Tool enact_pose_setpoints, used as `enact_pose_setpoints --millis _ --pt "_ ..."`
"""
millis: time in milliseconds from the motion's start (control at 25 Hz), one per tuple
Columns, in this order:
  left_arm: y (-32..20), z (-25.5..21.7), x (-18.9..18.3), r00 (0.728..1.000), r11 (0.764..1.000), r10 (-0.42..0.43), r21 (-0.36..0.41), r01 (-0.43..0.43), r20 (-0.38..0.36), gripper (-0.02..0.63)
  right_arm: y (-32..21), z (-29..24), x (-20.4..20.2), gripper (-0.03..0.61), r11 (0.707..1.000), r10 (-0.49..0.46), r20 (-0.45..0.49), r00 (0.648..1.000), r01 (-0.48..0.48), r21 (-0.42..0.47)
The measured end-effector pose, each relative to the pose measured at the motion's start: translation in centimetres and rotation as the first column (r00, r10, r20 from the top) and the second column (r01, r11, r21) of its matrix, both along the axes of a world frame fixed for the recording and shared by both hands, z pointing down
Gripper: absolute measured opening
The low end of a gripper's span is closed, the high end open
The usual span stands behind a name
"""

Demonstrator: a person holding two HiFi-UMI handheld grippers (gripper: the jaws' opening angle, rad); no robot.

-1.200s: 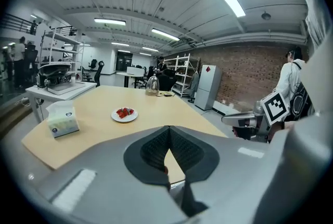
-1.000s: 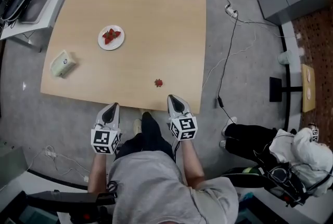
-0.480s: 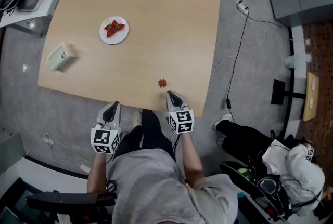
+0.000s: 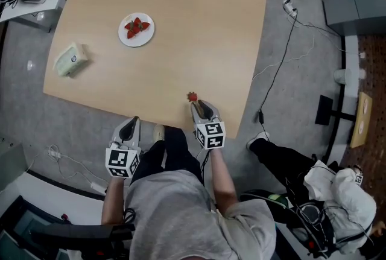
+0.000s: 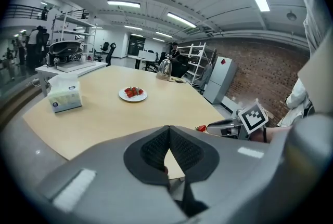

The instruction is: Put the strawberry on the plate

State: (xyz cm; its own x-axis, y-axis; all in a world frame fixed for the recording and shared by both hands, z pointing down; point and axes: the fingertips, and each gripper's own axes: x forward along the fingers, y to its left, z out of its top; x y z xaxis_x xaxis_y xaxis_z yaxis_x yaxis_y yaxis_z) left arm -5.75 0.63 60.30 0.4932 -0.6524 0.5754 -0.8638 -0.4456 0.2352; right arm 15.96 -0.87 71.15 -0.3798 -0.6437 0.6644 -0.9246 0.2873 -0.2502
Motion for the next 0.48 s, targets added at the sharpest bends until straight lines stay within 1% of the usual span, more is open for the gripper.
enact_pose_setpoints --millis 280,480 --pt "-0.5 0.4 -0.6 1.000 1.000 -0.028 -0.015 0.028 0.002 0.020 -0.9 1.2 -0.2 0.167 0.999 -0.030 -0.008 1.000 0.029 -0.045" --pt "-0.8 0.7 -0.6 0.999 0.999 -0.036 -0.022 0.036 0.003 0.020 -1.4 1.7 -0.3 0.179 0.997 -0.049 -0.014 0.999 0.048 -0.059"
